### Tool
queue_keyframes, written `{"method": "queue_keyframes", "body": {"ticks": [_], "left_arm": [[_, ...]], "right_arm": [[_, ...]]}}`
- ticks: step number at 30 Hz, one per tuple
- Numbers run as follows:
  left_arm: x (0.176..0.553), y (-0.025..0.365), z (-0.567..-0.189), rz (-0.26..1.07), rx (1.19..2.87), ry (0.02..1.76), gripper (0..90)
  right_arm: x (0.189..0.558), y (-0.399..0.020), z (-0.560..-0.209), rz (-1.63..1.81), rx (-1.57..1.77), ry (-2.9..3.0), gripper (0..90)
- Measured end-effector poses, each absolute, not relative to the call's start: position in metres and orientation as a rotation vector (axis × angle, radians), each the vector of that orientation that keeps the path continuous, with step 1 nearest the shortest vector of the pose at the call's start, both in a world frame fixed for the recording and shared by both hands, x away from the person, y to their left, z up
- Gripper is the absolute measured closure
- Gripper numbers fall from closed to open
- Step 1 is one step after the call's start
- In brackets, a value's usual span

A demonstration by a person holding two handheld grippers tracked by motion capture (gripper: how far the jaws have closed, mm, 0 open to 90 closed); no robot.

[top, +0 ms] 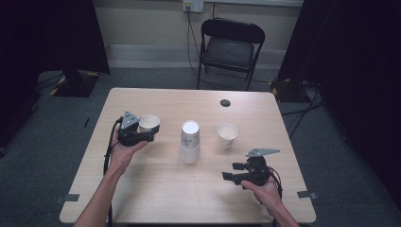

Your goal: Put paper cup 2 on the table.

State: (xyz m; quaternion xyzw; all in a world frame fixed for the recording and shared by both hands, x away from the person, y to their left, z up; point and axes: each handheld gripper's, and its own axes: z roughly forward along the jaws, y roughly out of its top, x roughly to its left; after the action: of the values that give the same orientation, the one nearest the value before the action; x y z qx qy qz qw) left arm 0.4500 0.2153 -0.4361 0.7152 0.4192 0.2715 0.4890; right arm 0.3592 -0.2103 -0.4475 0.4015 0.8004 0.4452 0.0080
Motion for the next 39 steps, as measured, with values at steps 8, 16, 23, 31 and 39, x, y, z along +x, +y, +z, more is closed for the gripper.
{"method": "queue_keyframes", "body": {"ticks": [8, 16, 23, 31, 39], "left_arm": [[0.461, 0.216, -0.445, 0.642, 1.735, 1.045, 25.2], [0.472, 0.219, -0.457, 0.649, 1.749, 1.075, 25.1], [0.480, 0.219, -0.474, 0.593, 1.801, 1.125, 24.7], [0.479, 0.219, -0.473, 0.596, 1.814, 1.119, 25.6], [0.474, 0.225, -0.474, 0.619, 1.808, 1.110, 25.5]], "right_arm": [[0.359, -0.211, -0.448, 1.394, 1.265, 2.498, 29.8], [0.359, -0.210, -0.449, 1.388, 1.270, 2.508, 29.9], [0.359, -0.211, -0.450, 1.393, 1.276, 2.508, 30.4], [0.359, -0.212, -0.450, 1.397, 1.278, 2.508, 30.4], [0.359, -0.211, -0.449, 1.400, 1.275, 2.507, 30.4]]}}
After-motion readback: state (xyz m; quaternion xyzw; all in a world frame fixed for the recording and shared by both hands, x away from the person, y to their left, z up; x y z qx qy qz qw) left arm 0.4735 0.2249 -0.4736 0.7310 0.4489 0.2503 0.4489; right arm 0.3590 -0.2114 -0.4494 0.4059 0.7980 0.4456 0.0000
